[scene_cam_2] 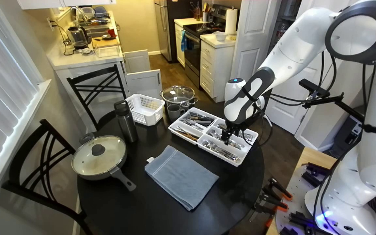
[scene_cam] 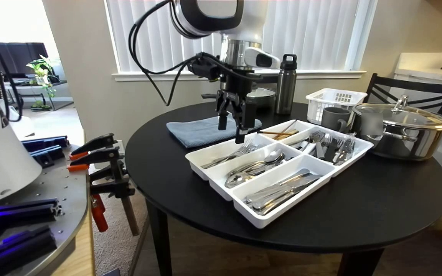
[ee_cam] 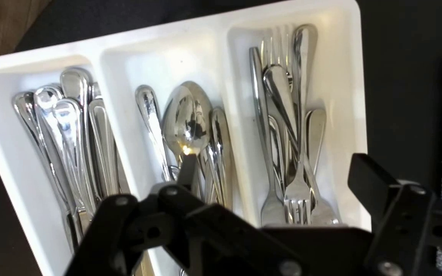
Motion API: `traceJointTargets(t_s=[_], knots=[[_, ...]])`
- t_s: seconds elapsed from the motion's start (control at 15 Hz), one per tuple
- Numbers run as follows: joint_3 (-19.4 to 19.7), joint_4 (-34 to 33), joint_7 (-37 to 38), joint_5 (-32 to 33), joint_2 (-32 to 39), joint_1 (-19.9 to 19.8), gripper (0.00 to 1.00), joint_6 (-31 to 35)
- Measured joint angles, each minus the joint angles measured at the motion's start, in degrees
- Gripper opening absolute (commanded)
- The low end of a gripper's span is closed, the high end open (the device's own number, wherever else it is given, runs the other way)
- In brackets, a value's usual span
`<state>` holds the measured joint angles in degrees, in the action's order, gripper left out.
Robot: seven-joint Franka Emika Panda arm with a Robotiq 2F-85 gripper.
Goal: Place one fork, spoon and knife from the cutlery holder on the blue towel.
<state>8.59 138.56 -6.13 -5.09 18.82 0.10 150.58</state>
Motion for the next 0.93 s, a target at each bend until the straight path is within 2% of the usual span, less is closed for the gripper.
traceJointTargets(t_s=[0.33, 0.4, 0.47, 0.6, 0.87, 0.93], knots=[[-4.3, 0.0, 0.0, -0.1, 2.6, -1.6, 1.0, 6.1], [-5.3, 0.0, 0.0, -0.1, 3.8, -1.6, 0.96, 8.0], [-6.1, -0.1, 0.0, -0.1, 5.0, -1.6, 0.78, 9.7], [-7.2, -0.7, 0.0, -0.1, 7.5, -1.5, 0.7, 12.1], [-7.6, -3.0, 0.0, -0.1, 11.3, -1.6, 0.43, 13.7], [-7.8, -3.5, 0.0, -0.1, 11.7, -1.6, 0.45, 13.7]])
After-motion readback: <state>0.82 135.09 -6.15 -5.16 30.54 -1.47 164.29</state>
